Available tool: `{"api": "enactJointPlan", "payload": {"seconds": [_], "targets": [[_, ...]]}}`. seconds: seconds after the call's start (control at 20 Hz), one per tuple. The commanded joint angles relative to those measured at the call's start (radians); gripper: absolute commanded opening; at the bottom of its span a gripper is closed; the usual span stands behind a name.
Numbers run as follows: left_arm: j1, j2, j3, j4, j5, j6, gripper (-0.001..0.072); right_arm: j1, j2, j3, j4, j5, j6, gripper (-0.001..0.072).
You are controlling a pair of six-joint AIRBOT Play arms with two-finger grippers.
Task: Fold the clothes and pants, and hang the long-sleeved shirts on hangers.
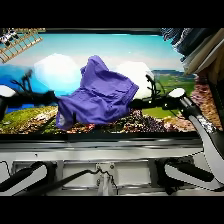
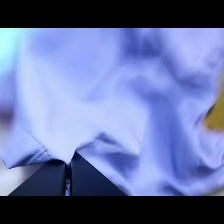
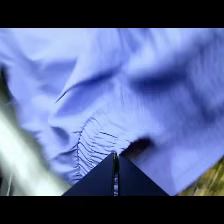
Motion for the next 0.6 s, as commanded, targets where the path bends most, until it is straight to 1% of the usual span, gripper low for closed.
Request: {"api": "enactJointPlan", "payload": {"seconds": [0.0,0.05,0.2,0.35,0.55], "targets": [[0.000,0.013,0.164,-0.053,0.163,0.008,0.0003,-0.021,0.032,0.120,0.014,-0.148,0.055,0.0019],[0.000,0.013,0.198,-0.049,0.177,0.008,0.0003,-0.032,0.035,0.162,0.002,-0.147,0.076,0.0019],[-0.004,0.015,0.266,-0.052,0.174,0.008,0.0002,-0.042,0.048,0.290,-0.109,-0.101,0.165,0.0019],[-0.033,0.021,0.331,-0.055,0.175,0.009,0.0003,-0.042,0.079,0.392,-0.140,-0.057,0.183,0.0019],[-0.077,0.039,0.430,-0.055,0.183,0.035,0.0003,-0.042,0.116,0.505,-0.163,-0.016,0.200,0.0019]]}}
